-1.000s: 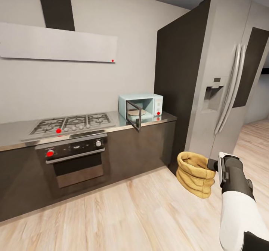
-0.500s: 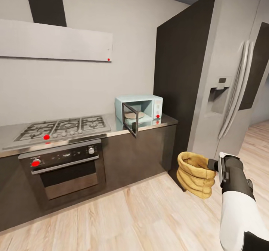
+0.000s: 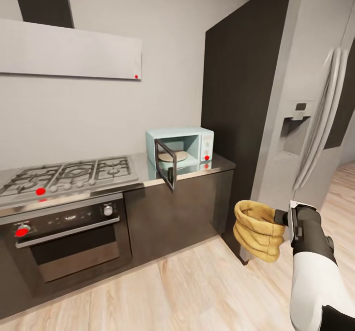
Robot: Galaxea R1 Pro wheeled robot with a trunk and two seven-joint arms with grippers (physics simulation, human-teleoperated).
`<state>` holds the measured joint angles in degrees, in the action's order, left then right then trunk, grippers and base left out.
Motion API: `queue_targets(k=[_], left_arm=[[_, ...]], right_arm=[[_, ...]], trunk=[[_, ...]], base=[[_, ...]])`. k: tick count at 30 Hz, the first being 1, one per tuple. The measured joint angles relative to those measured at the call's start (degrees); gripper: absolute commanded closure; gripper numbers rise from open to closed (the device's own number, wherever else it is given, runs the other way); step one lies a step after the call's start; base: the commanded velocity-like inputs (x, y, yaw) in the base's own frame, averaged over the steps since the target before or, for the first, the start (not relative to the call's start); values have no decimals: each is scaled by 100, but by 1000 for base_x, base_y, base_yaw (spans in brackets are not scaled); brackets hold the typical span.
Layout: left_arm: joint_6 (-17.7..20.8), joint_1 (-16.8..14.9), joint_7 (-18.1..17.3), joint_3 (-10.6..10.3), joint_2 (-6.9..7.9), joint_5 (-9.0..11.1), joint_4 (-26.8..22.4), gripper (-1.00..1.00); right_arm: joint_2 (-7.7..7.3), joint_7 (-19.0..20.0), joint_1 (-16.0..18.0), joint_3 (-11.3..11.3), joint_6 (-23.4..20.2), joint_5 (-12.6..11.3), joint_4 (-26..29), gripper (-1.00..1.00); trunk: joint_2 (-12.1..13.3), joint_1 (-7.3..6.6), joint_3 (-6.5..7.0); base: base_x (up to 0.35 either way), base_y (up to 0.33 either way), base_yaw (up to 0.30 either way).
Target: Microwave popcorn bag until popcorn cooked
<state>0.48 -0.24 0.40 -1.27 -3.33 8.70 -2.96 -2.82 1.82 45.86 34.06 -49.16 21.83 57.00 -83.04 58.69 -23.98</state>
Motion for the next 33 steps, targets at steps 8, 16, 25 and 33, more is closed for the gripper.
queue_targets(k=[8,16,25,33], left_arm=[[0,0,0,-5,9,22,0,-100],[-8,0,0,-4,9,52,0,-100],[-48,1,0,3,9,44,-2,-100],[-95,1,0,2,17,47,-3,-100]], right_arm=[[2,0,1,-47,-300,-25,153,100],[116,0,1,-549,-984,-70,942,100],[138,-7,1,-613,-1061,-34,1442,100],[269,-8,1,-1105,-1061,-102,2073,100]], trunk=[[0,0,0],[0,0,0],[0,0,0],[0,3,0]], base=[[315,-117,0],[314,-137,0],[299,-127,0],[22,-8,37]])
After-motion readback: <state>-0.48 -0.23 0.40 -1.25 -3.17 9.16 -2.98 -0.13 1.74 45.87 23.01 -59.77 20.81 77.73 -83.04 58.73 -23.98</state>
